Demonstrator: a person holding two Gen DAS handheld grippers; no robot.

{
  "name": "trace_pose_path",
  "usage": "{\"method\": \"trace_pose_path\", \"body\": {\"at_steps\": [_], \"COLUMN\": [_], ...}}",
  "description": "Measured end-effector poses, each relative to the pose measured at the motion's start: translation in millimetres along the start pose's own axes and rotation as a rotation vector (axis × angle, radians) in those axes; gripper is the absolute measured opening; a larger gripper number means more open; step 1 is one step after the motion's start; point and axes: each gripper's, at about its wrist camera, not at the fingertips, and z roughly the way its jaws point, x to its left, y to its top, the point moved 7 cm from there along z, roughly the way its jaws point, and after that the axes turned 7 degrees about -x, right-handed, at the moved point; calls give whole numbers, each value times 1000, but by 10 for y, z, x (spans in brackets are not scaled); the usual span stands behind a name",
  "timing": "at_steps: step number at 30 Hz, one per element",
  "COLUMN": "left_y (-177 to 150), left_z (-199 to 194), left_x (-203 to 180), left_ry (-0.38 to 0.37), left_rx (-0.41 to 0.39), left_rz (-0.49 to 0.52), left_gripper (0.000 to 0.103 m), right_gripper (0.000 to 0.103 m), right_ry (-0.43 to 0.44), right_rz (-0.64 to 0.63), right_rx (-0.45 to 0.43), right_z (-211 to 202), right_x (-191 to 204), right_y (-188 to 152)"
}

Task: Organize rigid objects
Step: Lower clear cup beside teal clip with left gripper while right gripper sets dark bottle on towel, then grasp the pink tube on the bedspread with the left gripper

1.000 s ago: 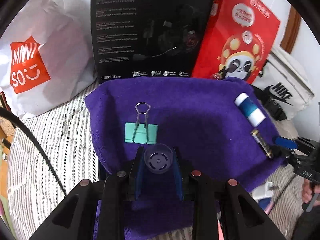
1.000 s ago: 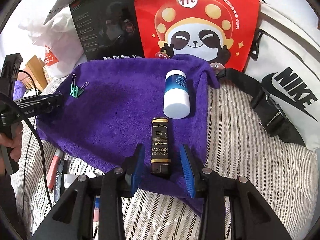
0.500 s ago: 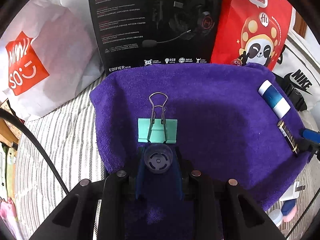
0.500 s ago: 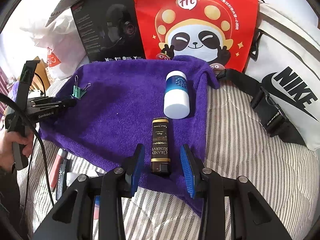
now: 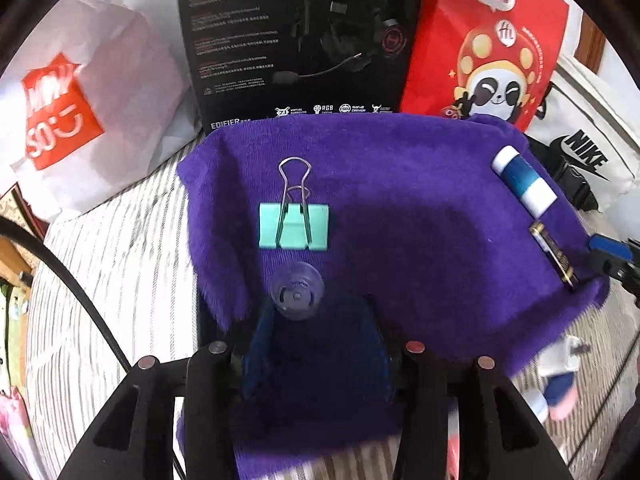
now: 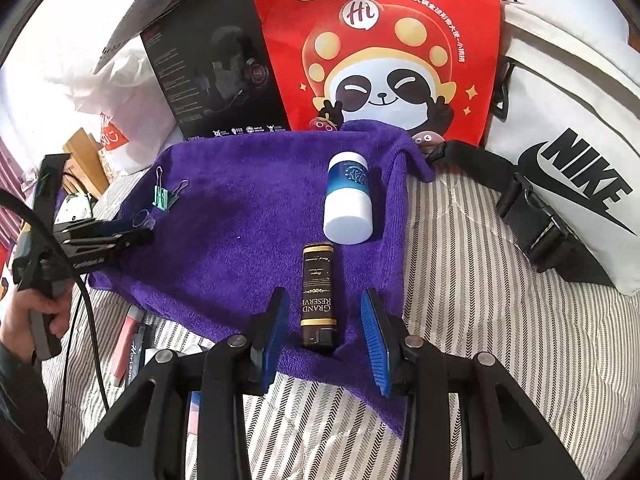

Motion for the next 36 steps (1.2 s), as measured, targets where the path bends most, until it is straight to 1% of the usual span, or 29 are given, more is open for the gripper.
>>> {"method": "trace_pose_path", "body": {"at_steps": [4,8,12,16,22,29,31,32,35,36], "left_y": [-102,-216,-360,-511,-715,-807,-849,-864,-896,-896], "left_z": [-259,-546,-675,-668,-582,-539,-527,-542,-577,-578], "left_x": [-52,-192,-391,-565,-726,-770,-737,-715,-657,-652], "left_ry": [8,17,-9,-25,-41,7,40,55,50,46], "left_rx": [-22,-36,-19,6,43,61,73,65,60,56], "left_rz": [-1,27,51,75,71,108,131,140,126,124], "left_gripper": [42,42,42,42,42,44,46,47,47,47], "right_gripper": [37,38,38,38,38,38,38,38,39,43], "right_ry": [12,17,13,17,24,10,3,1,-5,-9], "right_rz": [11,15,11,13,16,-6,-15,-19,-25,-25], "right_rx": [-1,-2,-2,-3,-6,-6,-7,-7,-9,-9], "right_z": [-7,-11,-9,-11,-20,-19,-25,-27,-36,-37], "right_x": [-14,-16,-11,-9,-16,-2,2,5,1,-5], "right_y": [-2,-1,-5,-6,-4,-8,-8,-9,-7,-6]}}
